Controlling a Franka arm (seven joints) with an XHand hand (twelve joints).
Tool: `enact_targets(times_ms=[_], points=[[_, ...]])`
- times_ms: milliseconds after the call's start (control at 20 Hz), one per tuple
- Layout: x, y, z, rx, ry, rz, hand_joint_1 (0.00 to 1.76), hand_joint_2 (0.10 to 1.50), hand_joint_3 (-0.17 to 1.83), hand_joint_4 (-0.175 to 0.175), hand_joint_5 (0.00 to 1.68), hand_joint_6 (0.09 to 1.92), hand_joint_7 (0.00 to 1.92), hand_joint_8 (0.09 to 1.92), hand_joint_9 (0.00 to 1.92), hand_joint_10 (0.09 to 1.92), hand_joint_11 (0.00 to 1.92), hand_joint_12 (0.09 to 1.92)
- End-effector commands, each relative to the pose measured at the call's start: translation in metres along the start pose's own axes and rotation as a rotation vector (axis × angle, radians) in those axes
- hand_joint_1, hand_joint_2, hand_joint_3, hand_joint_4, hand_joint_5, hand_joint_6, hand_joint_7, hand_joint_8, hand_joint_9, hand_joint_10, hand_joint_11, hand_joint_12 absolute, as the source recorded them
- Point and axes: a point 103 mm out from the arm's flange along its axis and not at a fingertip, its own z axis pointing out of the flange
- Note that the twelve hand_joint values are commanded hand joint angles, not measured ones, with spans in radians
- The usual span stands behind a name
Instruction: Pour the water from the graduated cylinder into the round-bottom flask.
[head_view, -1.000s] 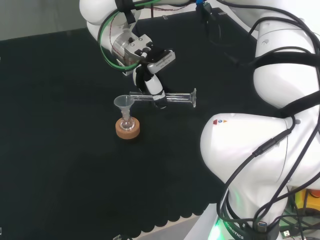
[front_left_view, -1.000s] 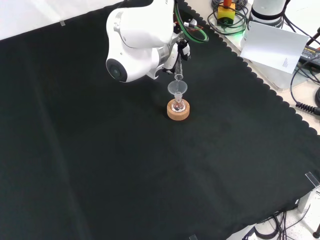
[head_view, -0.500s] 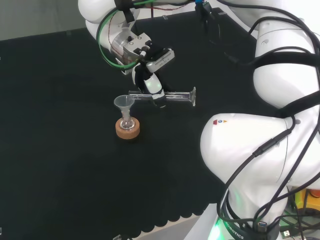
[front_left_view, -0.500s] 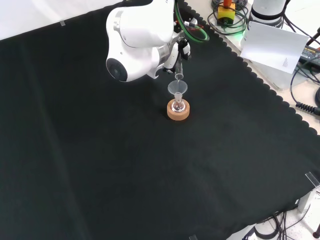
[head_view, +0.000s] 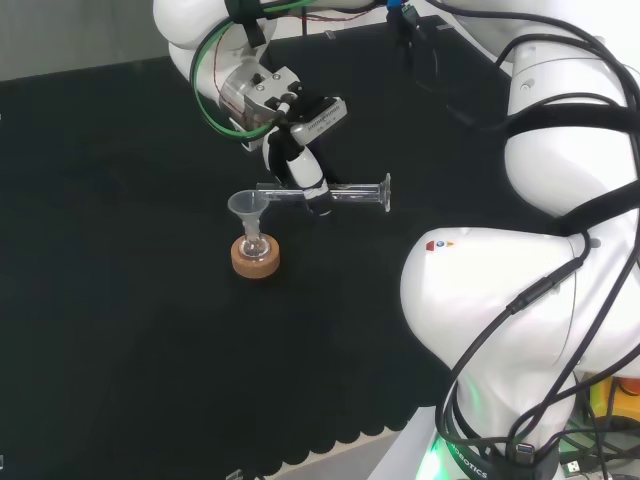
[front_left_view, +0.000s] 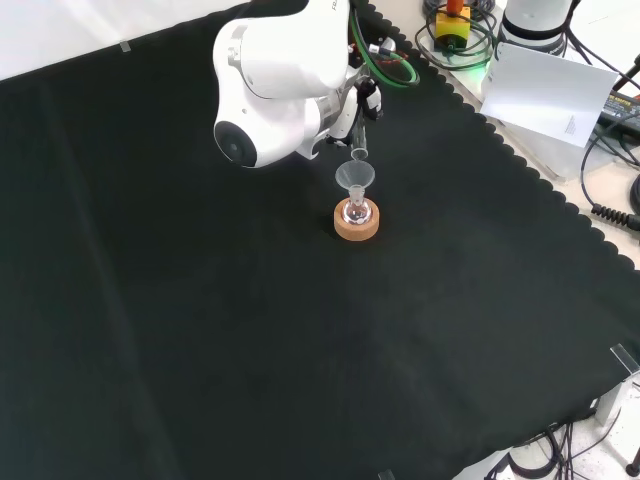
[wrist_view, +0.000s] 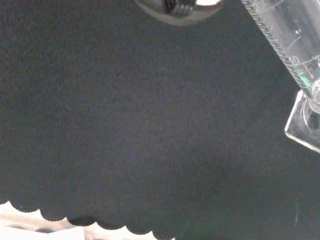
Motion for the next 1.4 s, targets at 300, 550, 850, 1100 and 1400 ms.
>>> enact_targets(times_ms=[300,550,850,1100,1400], points=[[-0.0006,-0.0012,-0.0009,0.001,0.001,0.012,1.39,1.08,0.0,-0.175,0.98,0.98,0.89,1.06,1.16,0.84,1.15,0.83],[-0.0009,-0.0013,-0.0009,0.001,0.0,0.009,1.39,1.08,0.0,-0.175,0.98,0.98,0.89,1.06,1.16,0.84,1.15,0.83],[-0.001,-0.0008,-0.0008,0.006,-0.009,0.01,1.39,1.08,0.0,-0.175,0.98,0.98,0.89,1.05,1.16,0.84,1.16,0.83],[-0.0016,0.0009,-0.0011,-0.004,-0.01,0.009,1.39,1.08,0.0,-0.175,0.98,0.98,0.89,1.05,1.16,0.84,1.16,0.83],[0.0015,0.0077,-0.0035,-0.029,-0.001,-0.01,1.39,1.08,0.0,-0.175,0.98,0.98,0.89,1.05,1.16,0.84,1.16,0.83]])
